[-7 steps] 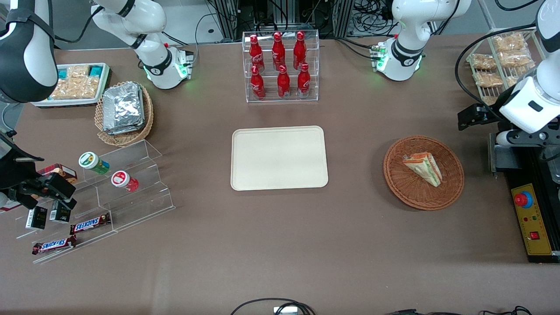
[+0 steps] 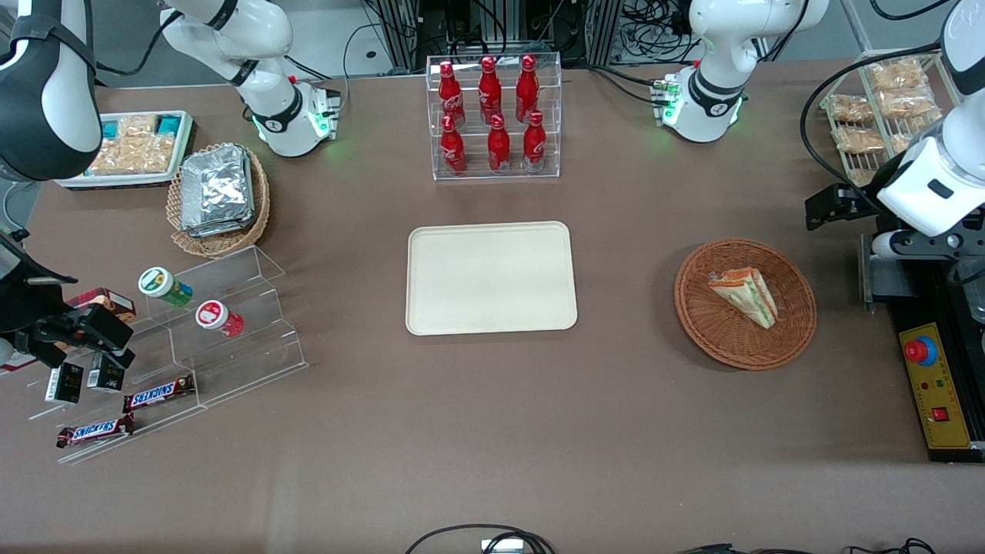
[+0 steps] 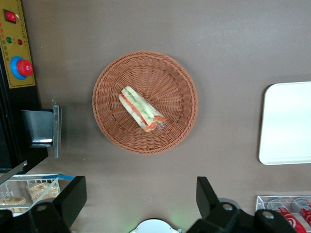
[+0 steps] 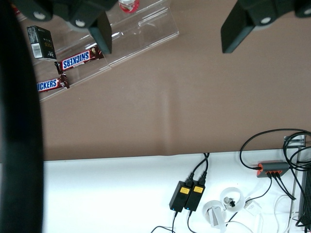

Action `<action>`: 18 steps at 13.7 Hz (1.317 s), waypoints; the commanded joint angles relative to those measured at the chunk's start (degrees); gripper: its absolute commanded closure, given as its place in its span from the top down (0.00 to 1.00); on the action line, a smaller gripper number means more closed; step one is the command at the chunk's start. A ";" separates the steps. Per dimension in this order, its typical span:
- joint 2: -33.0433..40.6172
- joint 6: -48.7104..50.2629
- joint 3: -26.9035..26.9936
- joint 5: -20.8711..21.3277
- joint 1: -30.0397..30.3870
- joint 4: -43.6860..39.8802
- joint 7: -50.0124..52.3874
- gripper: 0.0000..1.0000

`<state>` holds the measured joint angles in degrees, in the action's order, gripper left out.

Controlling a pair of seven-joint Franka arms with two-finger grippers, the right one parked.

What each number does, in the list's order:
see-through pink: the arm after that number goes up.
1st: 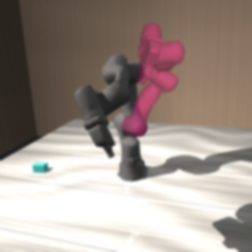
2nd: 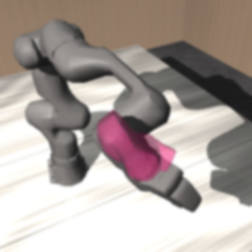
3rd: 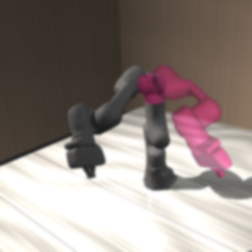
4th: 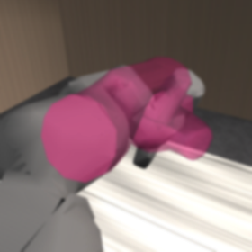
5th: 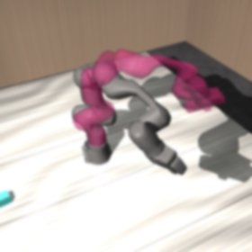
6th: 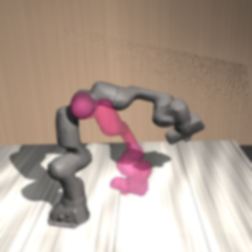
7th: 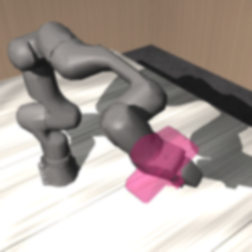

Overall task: Place sandwich from basket to tray
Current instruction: 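Move the left gripper over the sandwich in the wicker basket, then lower the open left gripper and close it on the sandwich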

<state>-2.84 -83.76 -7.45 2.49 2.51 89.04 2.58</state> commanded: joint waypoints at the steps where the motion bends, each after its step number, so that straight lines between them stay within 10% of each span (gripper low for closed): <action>1: 0.64 -5.16 0.50 1.56 -0.40 6.38 1.89 1.00; 18: -1.55 -52.45 1.82 2.70 2.50 44.54 35.20 1.00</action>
<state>-4.11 -131.84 -5.52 4.46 5.04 130.52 34.01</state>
